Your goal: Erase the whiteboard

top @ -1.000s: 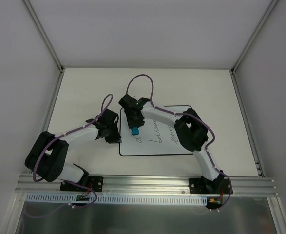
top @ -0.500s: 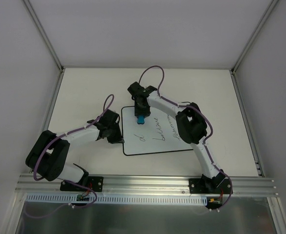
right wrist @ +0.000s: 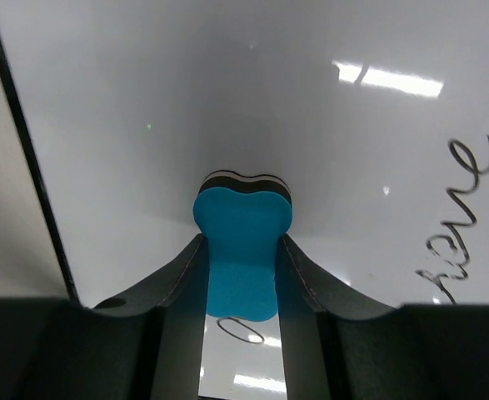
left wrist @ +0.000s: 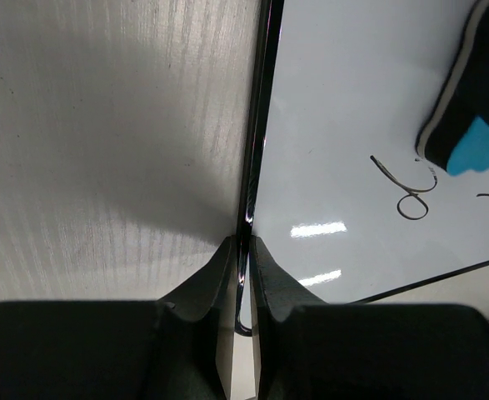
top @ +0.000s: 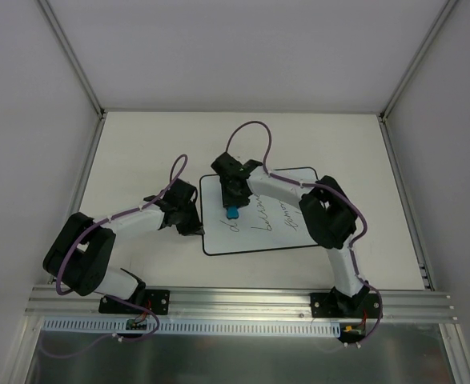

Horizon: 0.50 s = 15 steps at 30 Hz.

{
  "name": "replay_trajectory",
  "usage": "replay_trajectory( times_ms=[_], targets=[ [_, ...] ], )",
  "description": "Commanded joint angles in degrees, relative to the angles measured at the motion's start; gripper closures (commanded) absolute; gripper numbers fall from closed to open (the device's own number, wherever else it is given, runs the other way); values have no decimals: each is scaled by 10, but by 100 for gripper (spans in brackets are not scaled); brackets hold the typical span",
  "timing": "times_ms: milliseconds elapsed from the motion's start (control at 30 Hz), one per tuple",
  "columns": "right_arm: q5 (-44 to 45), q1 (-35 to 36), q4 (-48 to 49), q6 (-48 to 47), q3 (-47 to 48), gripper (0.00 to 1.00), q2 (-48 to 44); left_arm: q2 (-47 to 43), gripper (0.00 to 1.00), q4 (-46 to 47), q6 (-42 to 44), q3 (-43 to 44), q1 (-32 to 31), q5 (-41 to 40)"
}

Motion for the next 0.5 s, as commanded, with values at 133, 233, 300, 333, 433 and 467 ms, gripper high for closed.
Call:
replay_trajectory(
  times_ms=[133, 233, 300, 333, 433, 467],
  targets=[
    [38, -6, 22, -5, -145, 100, -84, 23, 100, -48, -10, -17, -5, -44],
    [28, 7, 29, -3, -135, 99, -73, 23, 100, -48, -12, -17, -6, -42],
    [17, 22, 33, 0, -113, 99, -56, 21, 100, -48, -14, -17, -6, -40],
    [13, 28, 35, 3, -107, 100, -49, 22, 100, -48, -14, -17, -6, -40],
    [-9, 48, 57, 13, -93, 100, -35, 24, 100, -47, -14, -16, -6, -40],
    [-17, 58, 64, 17, -91, 100, -33, 25, 100, -47, -14, -14, -6, -40]
  ],
)
